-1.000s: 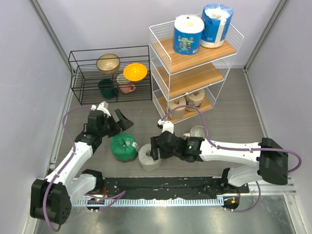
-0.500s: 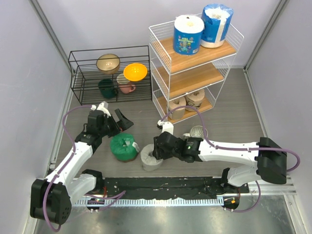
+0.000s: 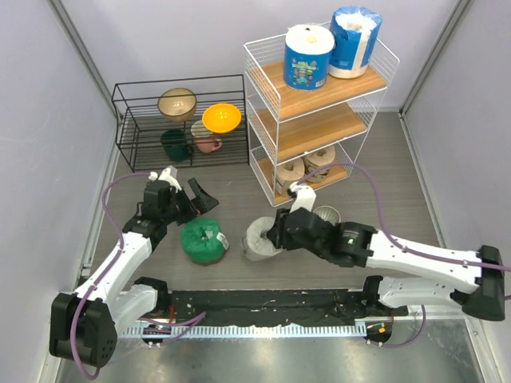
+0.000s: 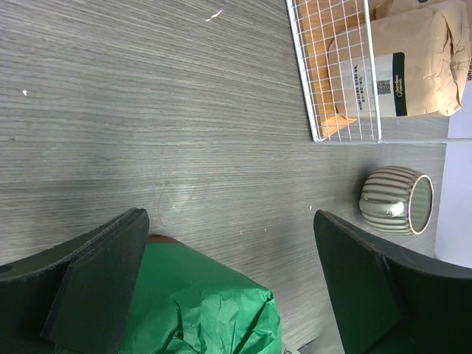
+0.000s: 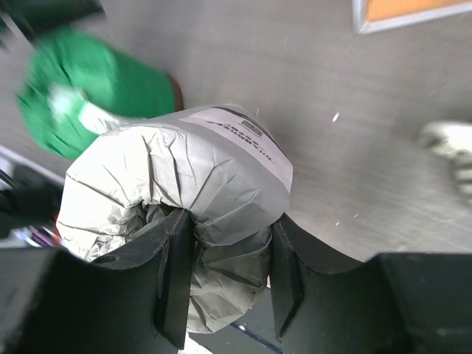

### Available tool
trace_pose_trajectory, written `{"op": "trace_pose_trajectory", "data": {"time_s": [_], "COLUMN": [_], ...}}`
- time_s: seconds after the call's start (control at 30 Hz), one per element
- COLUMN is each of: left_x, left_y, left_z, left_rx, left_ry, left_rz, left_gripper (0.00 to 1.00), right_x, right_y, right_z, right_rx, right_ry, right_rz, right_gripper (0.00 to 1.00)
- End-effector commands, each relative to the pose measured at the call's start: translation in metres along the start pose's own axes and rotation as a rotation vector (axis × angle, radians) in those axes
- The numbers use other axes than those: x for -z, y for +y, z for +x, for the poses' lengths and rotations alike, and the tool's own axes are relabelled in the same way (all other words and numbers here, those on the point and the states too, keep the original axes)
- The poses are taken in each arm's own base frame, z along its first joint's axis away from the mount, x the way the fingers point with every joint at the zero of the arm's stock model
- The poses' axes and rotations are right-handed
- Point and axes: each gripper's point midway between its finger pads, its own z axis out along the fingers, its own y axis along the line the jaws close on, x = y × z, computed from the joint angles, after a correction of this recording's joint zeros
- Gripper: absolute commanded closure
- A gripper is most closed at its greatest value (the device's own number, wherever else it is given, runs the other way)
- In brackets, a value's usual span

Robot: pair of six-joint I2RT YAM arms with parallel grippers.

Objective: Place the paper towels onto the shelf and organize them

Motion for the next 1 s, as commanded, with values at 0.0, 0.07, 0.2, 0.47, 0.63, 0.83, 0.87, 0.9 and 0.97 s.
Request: {"op": "trace_pose_trajectory", "data": {"time_s": [0.0,0.07,0.2,0.47,0.63,0.83,0.87,0.9,0.97], "left_x": [0.002,0.001,0.0,0.001,0.0,0.001,0.001,0.001,0.0], "left_y": [-0.011,-0.01,-0.011,-0.011,-0.011,-0.01,-0.01,-0.01,-0.01], "left_z": [-0.007,-0.006,-0.006,-0.007,-0.006,-0.006,-0.006,-0.006,-0.006], "left_rx": [-0.01,-0.008,-0.007,-0.008,-0.007,-0.007,-0.006,-0.006,-0.007], "left_ry": [-0.021,-0.017,-0.017,-0.018,-0.014,-0.017,-0.017,-0.016,-0.015], "left_rz": [0.04,0.039,0.041,0.042,0.04,0.039,0.039,0.038,0.039], "left_gripper": [0.0,0.0,0.0,0.0,0.0,0.0,0.0,0.0,0.0], "right_x": [0.042,0.062,0.097,0.159,0.161,0.135,0.133,0.132,0.13], "right_y": [-0.009,-0.03,-0.07,-0.097,-0.089,-0.085,-0.085,-0.085,-0.084], "right_z": [-0.075,-0.101,-0.146,-0.227,-0.254,-0.265,-0.267,-0.269,-0.274], "right_rx": [-0.095,-0.108,-0.097,-0.142,-0.128,-0.119,-0.118,-0.114,-0.115], "right_ry": [-0.224,-0.298,-0.445,-0.709,-0.742,-0.699,-0.699,-0.699,-0.703], "right_rz": [0.023,0.098,0.291,0.495,0.479,0.431,0.428,0.423,0.401], "right_gripper": [0.61,0.62,0.62,0.62,0.62,0.62,0.62,0.62,0.62]}}
